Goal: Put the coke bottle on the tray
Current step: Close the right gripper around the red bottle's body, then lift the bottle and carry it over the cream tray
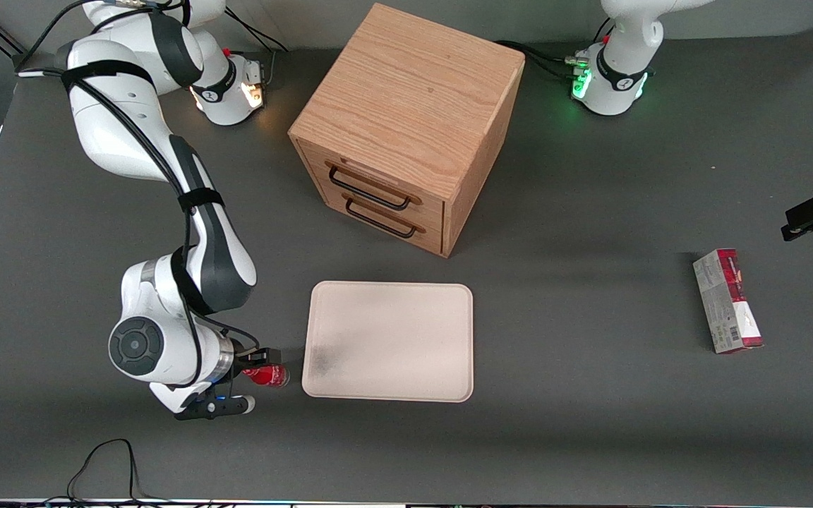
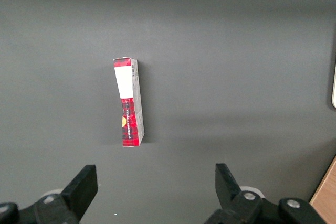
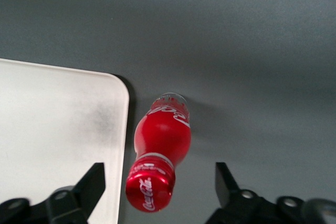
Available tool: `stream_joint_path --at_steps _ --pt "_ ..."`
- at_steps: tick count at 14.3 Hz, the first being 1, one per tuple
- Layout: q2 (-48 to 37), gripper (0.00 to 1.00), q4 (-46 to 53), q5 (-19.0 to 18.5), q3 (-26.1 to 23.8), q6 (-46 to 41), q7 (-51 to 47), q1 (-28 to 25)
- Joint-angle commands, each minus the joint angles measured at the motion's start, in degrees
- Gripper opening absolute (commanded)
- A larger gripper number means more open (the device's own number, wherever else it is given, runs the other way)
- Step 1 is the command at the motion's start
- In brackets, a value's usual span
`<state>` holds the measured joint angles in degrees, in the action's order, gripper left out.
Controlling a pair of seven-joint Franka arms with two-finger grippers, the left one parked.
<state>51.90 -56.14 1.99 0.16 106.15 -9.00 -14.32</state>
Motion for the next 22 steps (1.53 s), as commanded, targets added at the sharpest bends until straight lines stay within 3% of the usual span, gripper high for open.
stream_joint_path --at_steps 1,5,6,9,16,22 --pt "-0.57 0.55 -0.82 -0.93 -0.07 1.78 -1.64 -0.27" --pt "-0.48 0.04 -0.91 -0.76 -0.07 1.96 -1.29 -0.18" --pt "-0.48 0.0 -0.82 -0.76 -0.07 1.96 -1.29 -0.18" --pt "-2.06 0.0 -0.03 -3.03 -0.07 0.47 -1.11 -0.27" --pt "-12.07 0.0 6.83 -3.74 -3.41 -17.19 -1.02 -0.18" --pt "-13.15 0.03 7.8 -3.92 -9.82 -12.03 -1.99 -0.36"
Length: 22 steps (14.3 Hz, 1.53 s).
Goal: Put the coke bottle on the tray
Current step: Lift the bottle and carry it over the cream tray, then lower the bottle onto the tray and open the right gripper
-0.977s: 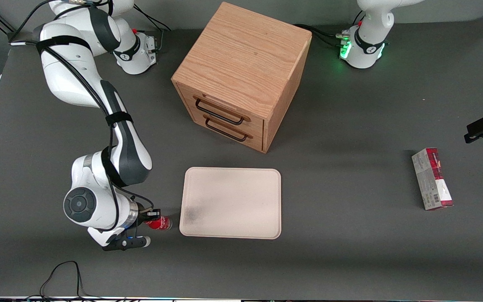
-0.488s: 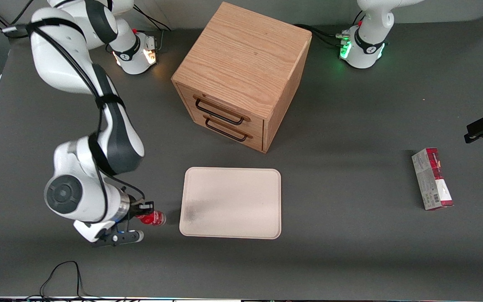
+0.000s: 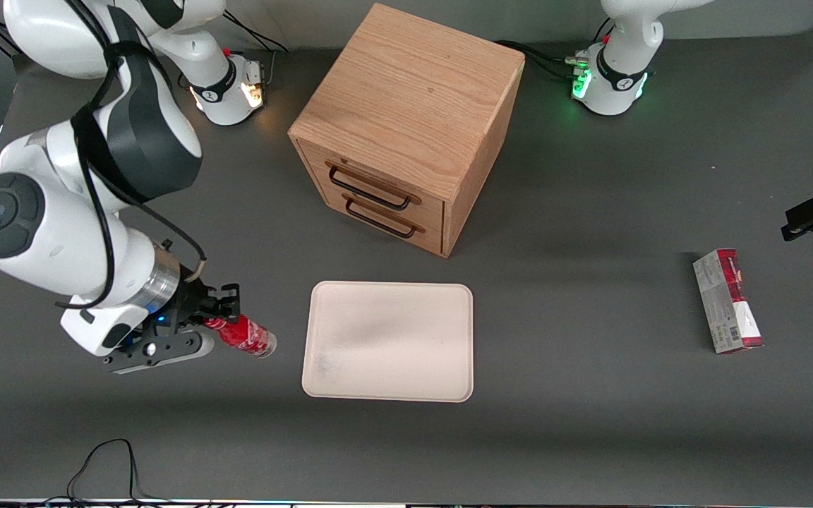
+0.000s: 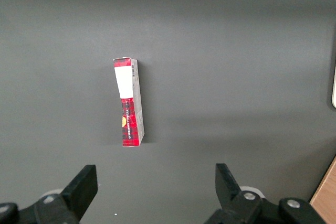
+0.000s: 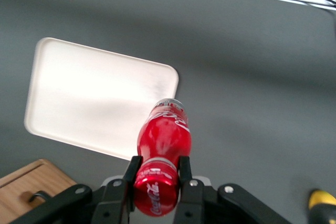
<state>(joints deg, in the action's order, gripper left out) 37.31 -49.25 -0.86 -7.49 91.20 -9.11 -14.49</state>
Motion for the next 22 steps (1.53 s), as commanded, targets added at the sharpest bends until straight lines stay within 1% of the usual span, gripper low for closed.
stream_joint_path --at_steps 1,3,4,5,9,12,13,15,16,17,18,21,22 --pt "3.01 0.04 0.83 -1.07 -2.44 4.5 -1.87 -0.27" --pt "6.26 0.04 0.39 -1.77 -3.58 7.67 -1.7 -1.15" --pt "8.11 0.04 0.39 -4.21 -3.76 9.25 -1.87 -2.02" --pt "9.6 0.04 0.13 -5.8 -3.93 10.66 -1.87 -2.55" --pt "14.27 0.06 -1.01 -6.26 -4.11 14.53 -1.61 -2.56" --pt "14.72 0.12 -4.7 -8.37 -4.11 18.56 -1.69 -2.56" --pt "14.72 0.12 -5.49 -8.37 -4.11 19.28 -1.7 -2.56" --pt "14.72 0.16 -6.64 -8.46 -4.11 20.25 -1.78 -2.47" --pt "14.72 0.32 -6.82 -8.46 -4.11 20.25 -1.78 -2.47" --pt "14.63 0.59 -6.99 -8.46 -4.02 20.25 -1.7 -2.3" --pt "14.63 0.99 -7.0 -8.46 -4.02 20.42 -1.7 -2.21" --pt "13.67 1.0 -6.91 -8.11 -4.02 20.6 -1.87 -1.59" --pt "11.31 1.0 -6.73 -7.58 -4.02 20.51 -2.05 -1.24"
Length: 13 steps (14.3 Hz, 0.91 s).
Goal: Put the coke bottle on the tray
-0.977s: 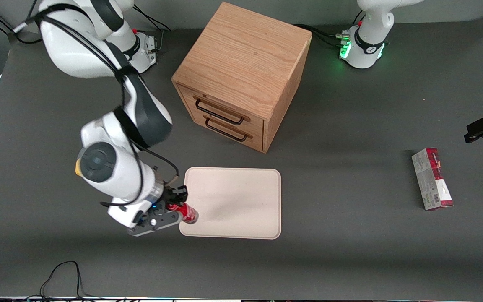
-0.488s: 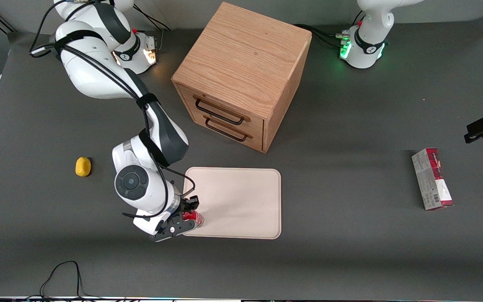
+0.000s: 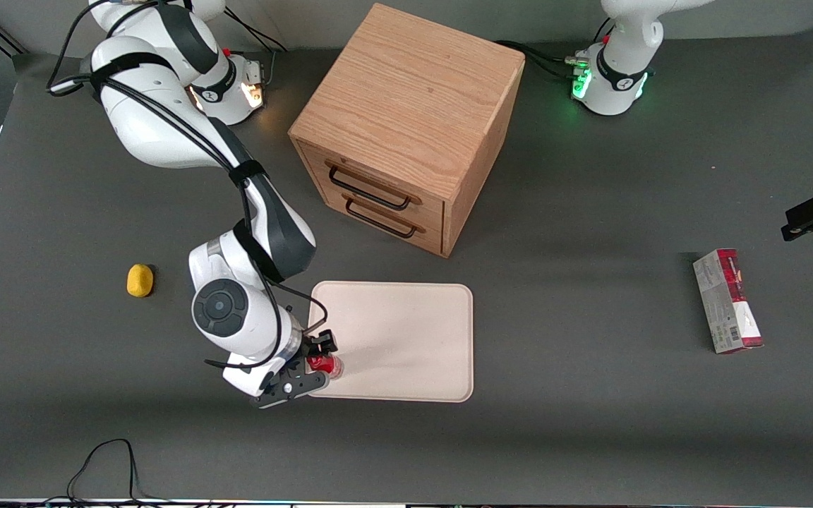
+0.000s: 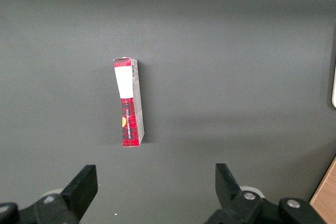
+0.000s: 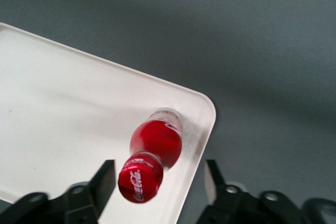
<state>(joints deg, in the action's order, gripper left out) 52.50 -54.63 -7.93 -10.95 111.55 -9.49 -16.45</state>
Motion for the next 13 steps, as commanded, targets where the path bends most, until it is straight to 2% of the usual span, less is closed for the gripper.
stream_joint_path --at_steps 1,4,5,8,10,13 --pt "-6.07 1.0 -1.44 -0.34 -0.56 -0.37 -2.19 0.72" --pt "-14.59 1.0 -4.5 5.09 1.01 -8.52 -3.17 2.64" --pt "-18.54 1.0 -7.39 6.94 3.2 -10.28 -2.99 3.09" --pt "-34.69 1.0 -25.72 12.39 11.28 -10.75 -2.73 3.01" --pt "-44.72 1.0 -37.59 13.11 14.98 -9.43 -2.46 2.92" --pt "-57.65 1.0 -52.02 12.24 17.27 -8.72 -2.46 2.83"
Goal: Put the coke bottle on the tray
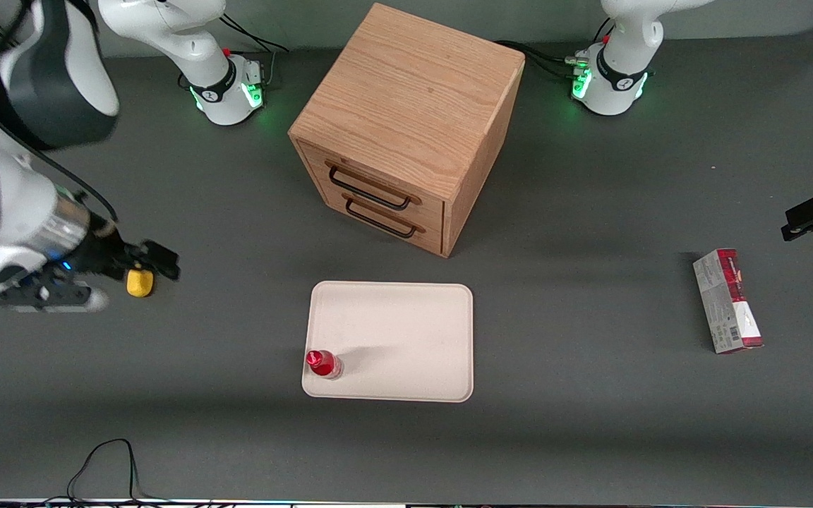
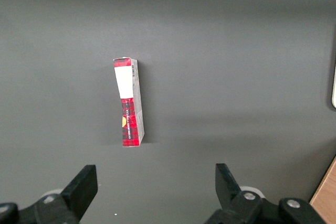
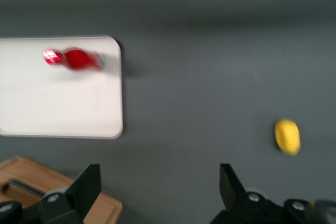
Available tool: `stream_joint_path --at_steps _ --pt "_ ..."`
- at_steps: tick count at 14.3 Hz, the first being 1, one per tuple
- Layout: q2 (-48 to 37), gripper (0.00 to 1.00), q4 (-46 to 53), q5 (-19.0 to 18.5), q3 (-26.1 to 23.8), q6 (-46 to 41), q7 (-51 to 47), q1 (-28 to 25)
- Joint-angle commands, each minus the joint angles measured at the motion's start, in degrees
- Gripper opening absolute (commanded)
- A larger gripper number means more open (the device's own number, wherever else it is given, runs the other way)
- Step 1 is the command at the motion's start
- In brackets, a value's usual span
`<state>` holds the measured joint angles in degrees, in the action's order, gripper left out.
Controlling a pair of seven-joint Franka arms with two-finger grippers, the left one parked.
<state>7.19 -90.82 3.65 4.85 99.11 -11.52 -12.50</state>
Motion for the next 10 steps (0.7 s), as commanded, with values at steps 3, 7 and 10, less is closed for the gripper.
stream_joint_path --at_steps 3,7,10 --pt "-17.56 1.0 -19.66 -3.02 1.83 2.5 -0.44 -1.12" --pt "-16.87 1.0 -17.3 -4.35 1.74 0.12 -0.79 -1.12" --pt "-15.37 1.0 -15.18 -4.27 1.83 -0.67 -1.49 -0.95"
